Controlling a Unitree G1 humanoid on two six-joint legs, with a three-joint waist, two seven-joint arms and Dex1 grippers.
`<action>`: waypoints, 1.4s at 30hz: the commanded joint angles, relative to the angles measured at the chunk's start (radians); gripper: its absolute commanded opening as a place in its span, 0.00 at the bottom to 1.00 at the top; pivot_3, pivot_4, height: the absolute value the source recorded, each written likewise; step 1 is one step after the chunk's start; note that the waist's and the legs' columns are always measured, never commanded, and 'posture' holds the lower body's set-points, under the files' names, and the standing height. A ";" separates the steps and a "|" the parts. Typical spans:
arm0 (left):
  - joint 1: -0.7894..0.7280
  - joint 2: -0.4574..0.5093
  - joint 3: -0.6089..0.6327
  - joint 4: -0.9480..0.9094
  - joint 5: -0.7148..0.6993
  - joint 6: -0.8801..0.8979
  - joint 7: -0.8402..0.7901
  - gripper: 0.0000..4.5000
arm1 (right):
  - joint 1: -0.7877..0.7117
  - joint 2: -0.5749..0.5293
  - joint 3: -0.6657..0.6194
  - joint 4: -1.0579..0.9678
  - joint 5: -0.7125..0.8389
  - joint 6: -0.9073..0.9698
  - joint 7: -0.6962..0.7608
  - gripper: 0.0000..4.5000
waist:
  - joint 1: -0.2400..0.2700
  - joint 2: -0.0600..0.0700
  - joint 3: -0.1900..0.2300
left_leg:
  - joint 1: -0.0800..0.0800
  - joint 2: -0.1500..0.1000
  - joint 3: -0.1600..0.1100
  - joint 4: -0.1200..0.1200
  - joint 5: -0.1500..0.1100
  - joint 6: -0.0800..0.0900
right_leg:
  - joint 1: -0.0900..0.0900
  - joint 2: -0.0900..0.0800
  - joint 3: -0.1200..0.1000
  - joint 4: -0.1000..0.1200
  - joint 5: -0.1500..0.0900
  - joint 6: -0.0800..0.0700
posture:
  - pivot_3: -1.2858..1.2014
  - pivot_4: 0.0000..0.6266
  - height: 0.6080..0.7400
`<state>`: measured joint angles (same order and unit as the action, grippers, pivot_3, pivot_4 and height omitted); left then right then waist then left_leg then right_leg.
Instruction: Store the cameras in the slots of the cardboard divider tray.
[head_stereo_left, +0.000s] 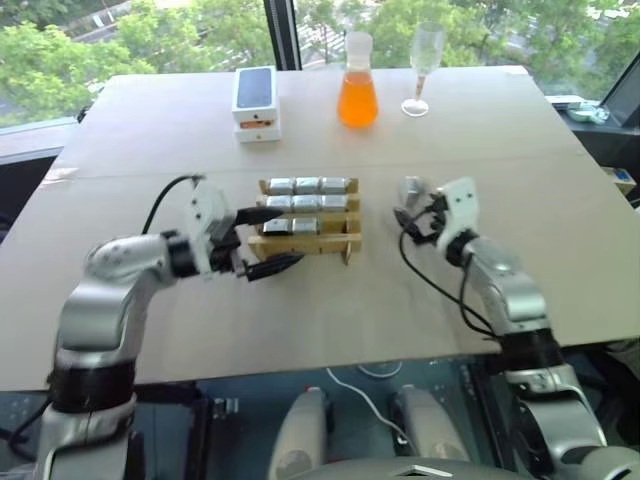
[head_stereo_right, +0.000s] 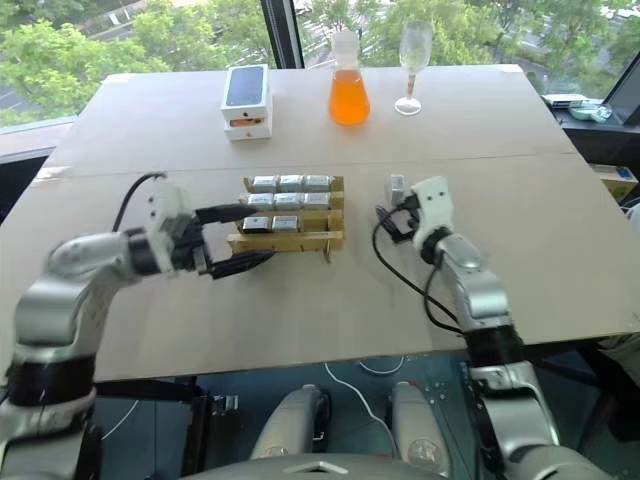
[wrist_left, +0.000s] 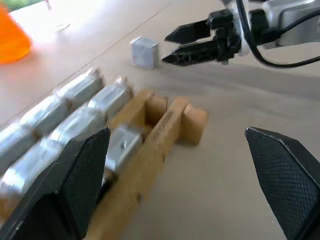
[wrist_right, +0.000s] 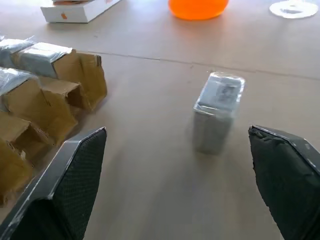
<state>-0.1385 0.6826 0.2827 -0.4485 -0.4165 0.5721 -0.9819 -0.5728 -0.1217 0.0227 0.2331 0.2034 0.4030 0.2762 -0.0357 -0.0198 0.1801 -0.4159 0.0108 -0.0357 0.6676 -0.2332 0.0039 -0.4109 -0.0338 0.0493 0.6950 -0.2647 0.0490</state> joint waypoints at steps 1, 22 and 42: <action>0.041 -0.013 0.115 -0.232 -0.059 0.090 0.160 0.99 | -0.087 0.022 -0.043 0.122 -0.016 -0.023 -0.067 1.00 | 0.009 -0.001 0.000 | 0.000 -0.001 -0.001 0.001 0.000 0.000 | 0.001 0.000 -0.001 0.000 0.000 0.000 | 0.52 0.24 1.00; 0.126 0.049 0.128 -0.300 -0.169 0.135 0.277 0.99 | -0.317 0.069 -0.017 0.511 -0.106 -0.247 0.006 1.00 | -0.009 0.000 0.000 | 0.002 -0.001 0.000 -0.001 0.000 0.000 | 0.001 0.003 0.000 -0.001 0.000 0.000 | 0.52 0.24 1.00; 0.111 0.067 0.101 -0.261 -0.164 0.101 0.276 1.00 | -0.464 0.176 -0.103 0.866 -0.123 -0.408 -0.215 0.81 | -0.012 0.001 0.000 | 0.002 -0.001 0.000 -0.002 0.000 0.000 | 0.001 0.003 0.000 -0.002 0.000 0.000 | 0.52 0.24 1.00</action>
<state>-0.0161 0.7356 0.3818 -0.7027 -0.5789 0.6967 -0.7111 -1.0161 0.0472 -0.0687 1.0993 0.0839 0.0176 0.0769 -0.0479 -0.0191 0.1802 -0.4139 0.0097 -0.0354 0.6654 -0.2328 0.0043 -0.4101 -0.0309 0.0495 0.6932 -0.2648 0.0485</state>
